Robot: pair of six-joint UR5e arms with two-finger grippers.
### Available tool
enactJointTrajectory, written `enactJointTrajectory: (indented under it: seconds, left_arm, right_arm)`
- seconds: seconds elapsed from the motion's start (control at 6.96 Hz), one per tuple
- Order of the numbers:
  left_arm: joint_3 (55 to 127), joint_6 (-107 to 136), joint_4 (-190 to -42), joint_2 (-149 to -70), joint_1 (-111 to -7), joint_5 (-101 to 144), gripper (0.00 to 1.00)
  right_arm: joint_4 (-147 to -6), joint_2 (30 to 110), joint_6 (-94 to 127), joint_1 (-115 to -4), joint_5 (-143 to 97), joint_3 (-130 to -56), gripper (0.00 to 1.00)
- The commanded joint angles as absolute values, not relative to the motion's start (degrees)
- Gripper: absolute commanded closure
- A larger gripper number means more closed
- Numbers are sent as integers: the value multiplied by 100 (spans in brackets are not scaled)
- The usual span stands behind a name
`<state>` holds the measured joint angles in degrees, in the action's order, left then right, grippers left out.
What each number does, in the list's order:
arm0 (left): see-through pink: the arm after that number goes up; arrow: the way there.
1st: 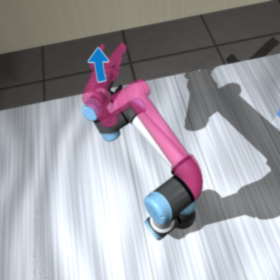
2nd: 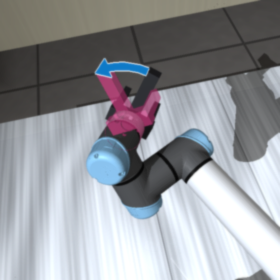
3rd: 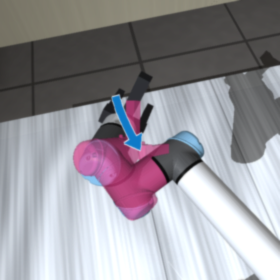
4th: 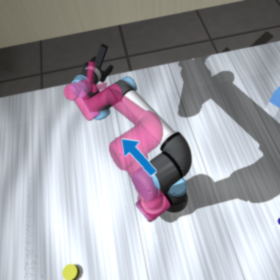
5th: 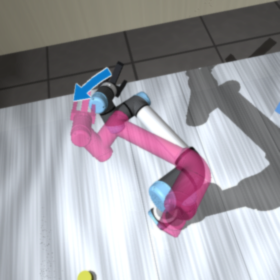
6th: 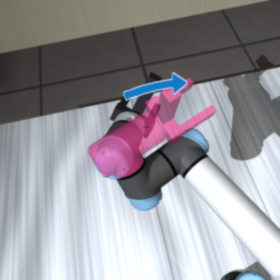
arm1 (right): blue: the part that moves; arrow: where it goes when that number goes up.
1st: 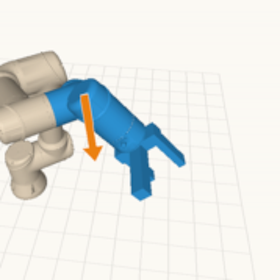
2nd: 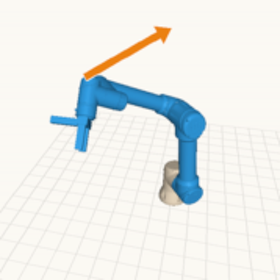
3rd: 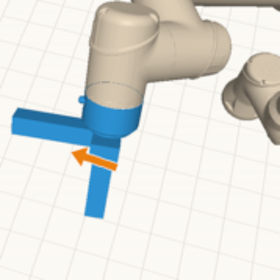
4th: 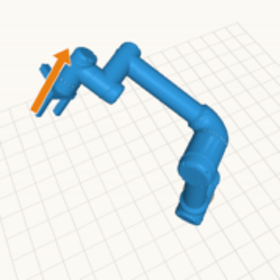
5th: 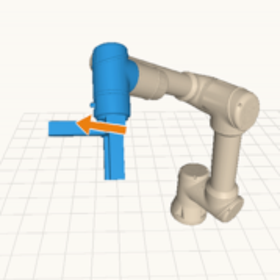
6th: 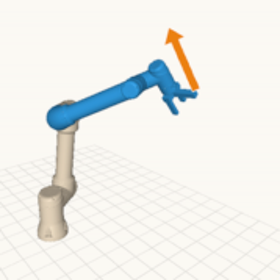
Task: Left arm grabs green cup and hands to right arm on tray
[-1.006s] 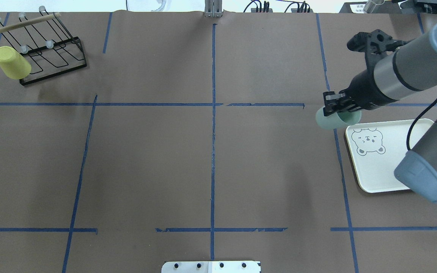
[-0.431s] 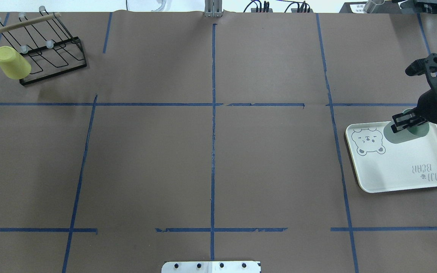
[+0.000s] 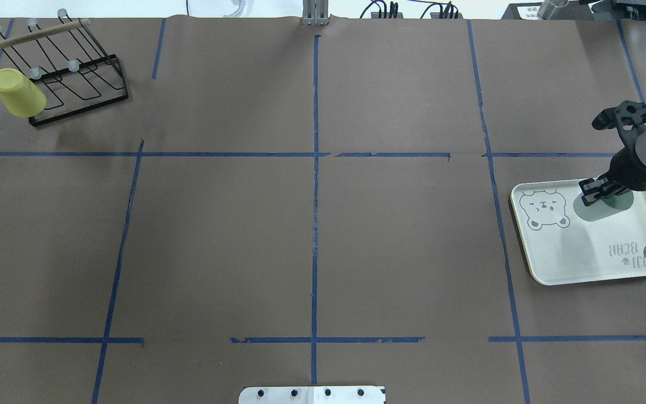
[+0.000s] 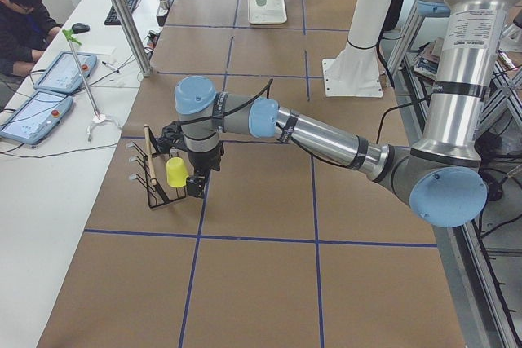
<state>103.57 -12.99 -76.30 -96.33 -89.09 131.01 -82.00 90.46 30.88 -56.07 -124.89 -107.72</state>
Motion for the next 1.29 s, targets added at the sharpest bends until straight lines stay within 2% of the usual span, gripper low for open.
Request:
enactJointTrajectory:
  seconds: [0.0,0.29,0.43,0.57,0.72,1.01,1.15]
  left_arm:
    - [10380,-1301,-7629,-9624,-8912,13104,0]
    - [10432,-1292,-7629,-9615,-8912,13104,0]
    - [10433,-1292,-7629,-9615,-8912,13104,0]
    - [10441,-1292,-7629,-9615,-8912,13104,0]
    - [10441,-1292,-7620,-9615,-8912,13104,0]
    - [10441,-1283,-7629,-9607,-8912,13104,0]
    - [10407,-1283,-7638,-9589,-8912,13104,0]
  right_arm:
    - [-8139,9079,3111,-5503,-12367,-10548,98]
    - [-8139,9088,3129,-5406,-12261,-10363,91]
    - [-8139,9088,3138,-5397,-12252,-10345,69]
    - [-8139,9079,3138,-5388,-12261,-10336,18]
    - [-8130,9079,3129,-5388,-12269,-10379,0]
    - [-8139,9288,3112,-5510,-12261,-11018,0]
    - [-8173,9351,2955,-5972,-12348,-11178,0]
